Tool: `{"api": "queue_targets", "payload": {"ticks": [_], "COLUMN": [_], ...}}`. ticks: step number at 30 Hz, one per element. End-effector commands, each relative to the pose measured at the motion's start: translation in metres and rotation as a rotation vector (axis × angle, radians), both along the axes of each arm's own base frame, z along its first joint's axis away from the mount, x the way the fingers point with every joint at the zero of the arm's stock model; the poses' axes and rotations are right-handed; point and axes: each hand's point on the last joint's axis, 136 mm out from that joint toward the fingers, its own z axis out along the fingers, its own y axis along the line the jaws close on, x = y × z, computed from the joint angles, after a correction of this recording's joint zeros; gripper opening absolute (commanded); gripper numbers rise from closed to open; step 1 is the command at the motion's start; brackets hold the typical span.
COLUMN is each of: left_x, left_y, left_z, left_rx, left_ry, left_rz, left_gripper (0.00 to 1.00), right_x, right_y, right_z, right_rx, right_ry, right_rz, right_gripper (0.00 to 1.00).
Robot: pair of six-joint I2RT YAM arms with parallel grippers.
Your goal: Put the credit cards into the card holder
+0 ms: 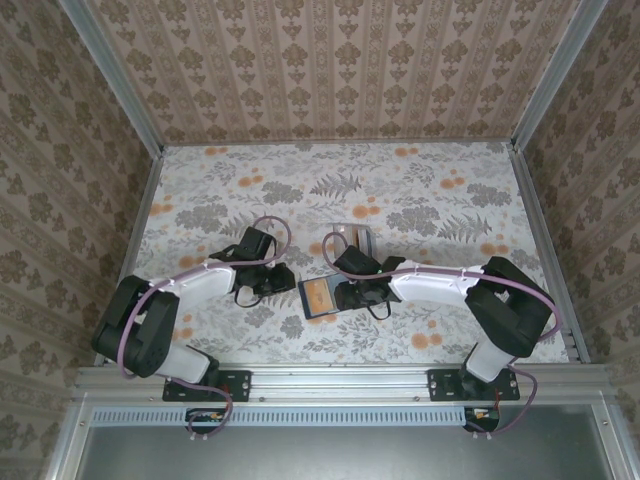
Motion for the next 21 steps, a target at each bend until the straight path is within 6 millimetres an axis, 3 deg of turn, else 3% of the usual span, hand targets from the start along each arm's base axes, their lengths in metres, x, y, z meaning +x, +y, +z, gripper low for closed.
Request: {"api": "queue_targets", "payload": {"ticks": [1, 6, 12, 18, 21], "left_x": [0.005, 0.006, 0.005, 0.001, 0.0], "left_y": [-0.006, -0.008, -0.009, -0.009, -0.009], "left_z": [0.005, 0.006, 0.002, -0.002, -0.002], "left_rx": [-0.005, -0.011, -0.015, -0.014, -0.013], "left_ry": [-0.016, -0.017, -0.009, 0.002, 0.006], "left_rz": [-0.023, -0.018, -0.018, -0.015, -0.021], "left_gripper": [0.2, 0.2, 0.2, 0.2, 0.2], "right_x": [-0.014, -0.009, -0.001, 0.003, 0.005], "right_y": [0.013, 0.029, 0.033, 0.038, 0.025], "right_z": [-0.002, 0.017, 0.021, 0.019, 0.017], "right_rx": [0.094, 0.207, 0.289, 0.339, 0.278], "right_ry": [0.05, 0.033, 0.06, 0.082, 0.071], "right_rz": [0.027, 0.045, 0.019, -0.002, -0.057], "right_gripper": [0.49, 0.44, 0.37, 0.4, 0.46]}}
